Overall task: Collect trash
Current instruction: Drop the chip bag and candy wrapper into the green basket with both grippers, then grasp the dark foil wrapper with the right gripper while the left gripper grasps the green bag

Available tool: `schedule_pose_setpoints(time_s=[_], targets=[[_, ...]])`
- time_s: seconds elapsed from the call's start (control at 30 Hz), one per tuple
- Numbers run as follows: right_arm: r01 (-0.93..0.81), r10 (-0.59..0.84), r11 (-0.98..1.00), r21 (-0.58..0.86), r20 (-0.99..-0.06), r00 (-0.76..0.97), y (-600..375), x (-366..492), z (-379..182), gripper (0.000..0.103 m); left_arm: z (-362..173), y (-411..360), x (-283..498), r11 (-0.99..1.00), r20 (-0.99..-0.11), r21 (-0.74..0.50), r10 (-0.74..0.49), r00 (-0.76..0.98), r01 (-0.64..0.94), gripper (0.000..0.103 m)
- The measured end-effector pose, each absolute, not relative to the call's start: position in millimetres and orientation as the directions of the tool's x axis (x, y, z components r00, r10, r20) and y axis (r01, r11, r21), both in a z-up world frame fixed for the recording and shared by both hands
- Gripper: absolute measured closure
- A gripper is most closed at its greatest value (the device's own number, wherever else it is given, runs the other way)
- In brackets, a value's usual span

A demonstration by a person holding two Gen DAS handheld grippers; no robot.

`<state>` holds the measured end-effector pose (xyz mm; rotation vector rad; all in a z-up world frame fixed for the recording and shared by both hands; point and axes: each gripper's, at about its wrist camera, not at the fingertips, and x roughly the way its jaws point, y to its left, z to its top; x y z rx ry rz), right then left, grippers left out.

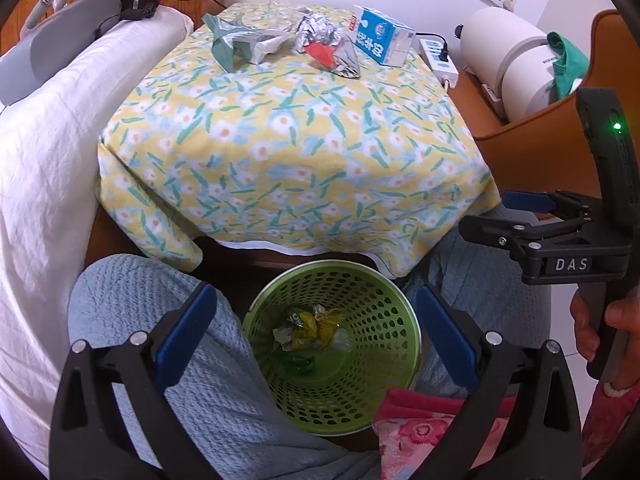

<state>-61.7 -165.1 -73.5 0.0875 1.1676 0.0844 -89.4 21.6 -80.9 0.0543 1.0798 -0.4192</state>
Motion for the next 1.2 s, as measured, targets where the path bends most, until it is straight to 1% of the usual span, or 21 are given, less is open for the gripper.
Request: schedule_pose_setpoints(time_s=[0.3,0.63,0.87,1.0,1.07,1.13,1.17,1.2], targets=[[-0.050,0.144,0.990,0.135,-0.897,0.418,-159.9,-41.8,-61.2,0.005,-67.5,37.4,-65.2,0.946,-0.844,-0.103,-0.247,0.476,0.308,0.008],[-0.071,0.177,0.984,0.163,-0.849,0.498,-143.8,37.9,-40.8,0.005,-41.7,45.0,-17.4,0.963,-0.795,-0.077,-0.215,0.567,0.257,0.008],[-0.043,0.163,0.985,0.164,-0.848,0.504,-138.8,97.2,-53.2,0.005,-38.7,38.6,12.3,0.967,-0.790,-0.063,-0.198,0.581,0.245,0.008],[-0.048,0.126,0.992,0.118,-0.848,0.514,-132.7,115.9,-59.3,0.005,-41.5,38.0,25.1,0.969,-0.791,-0.076,-0.203,0.577,0.236,0.008],[-0.066,0.106,0.994,0.084,-0.844,0.525,-127.0,122.4,-61.4,0.010,-43.7,38.3,32.3,0.970,-0.793,-0.083,-0.202,0.574,0.227,0.008],[-0.085,0.094,0.995,0.058,-0.852,0.515,-123.4,126.7,-65.0,0.025,-45.4,39.0,38.3,0.972,-0.794,-0.090,-0.203,0.573,0.219,0.008],[-0.095,0.090,0.994,0.048,-0.858,0.507,-121.2,128.5,-67.4,0.031,-46.5,39.0,42.0,0.972,-0.795,-0.091,-0.201,0.572,0.215,0.008],[-0.100,0.089,0.994,0.044,-0.861,0.500,-119.5,130.2,-69.0,0.042,-47.2,39.2,45.0,0.973,-0.795,-0.092,-0.201,0.572,0.213,0.008]])
